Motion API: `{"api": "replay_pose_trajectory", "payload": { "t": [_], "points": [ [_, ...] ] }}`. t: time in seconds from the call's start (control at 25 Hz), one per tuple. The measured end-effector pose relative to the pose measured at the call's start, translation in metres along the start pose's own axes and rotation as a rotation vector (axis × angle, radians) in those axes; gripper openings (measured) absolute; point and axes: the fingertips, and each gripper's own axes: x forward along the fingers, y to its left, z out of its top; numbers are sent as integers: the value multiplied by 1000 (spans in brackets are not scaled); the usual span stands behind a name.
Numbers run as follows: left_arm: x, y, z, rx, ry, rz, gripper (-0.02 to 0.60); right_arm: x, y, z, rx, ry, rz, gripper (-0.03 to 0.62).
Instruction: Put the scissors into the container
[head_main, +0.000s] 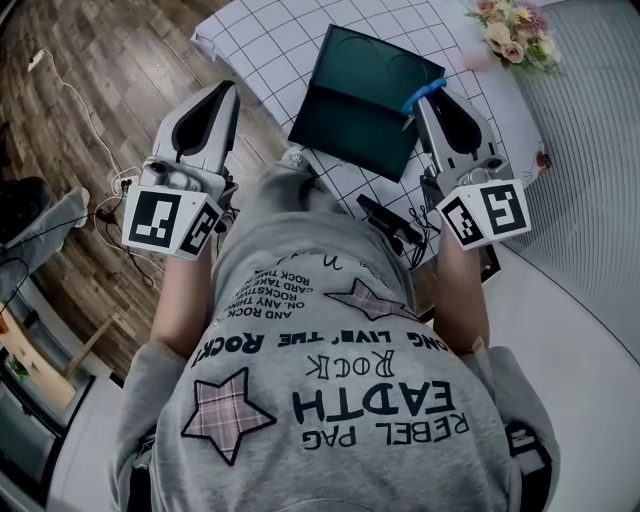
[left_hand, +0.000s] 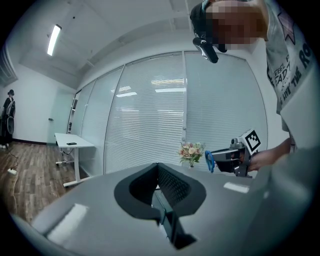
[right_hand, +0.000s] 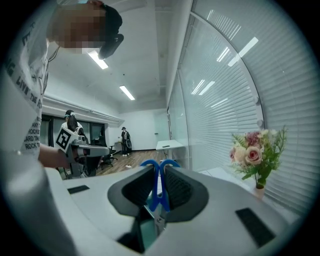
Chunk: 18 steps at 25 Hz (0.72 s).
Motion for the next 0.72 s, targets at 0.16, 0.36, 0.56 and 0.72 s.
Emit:
{"api": "replay_pose_trajectory", "payload": {
  "t": [0.16,0.36,0.56,0.72],
  "points": [
    [-1,1,-2,-4,3,4,2,6,3,-14,-16,33,4,78],
    [-3,0,-7,-10,10,2,2,13,8,-32,-26,72,14,78],
    [-3,2,-12,-16,20,5,2,21,11,-52,-31,111,27,78],
    [-3,1,-16,-21,28,0,2,24,14,-71,-23,147,38,78]
  ]
}}
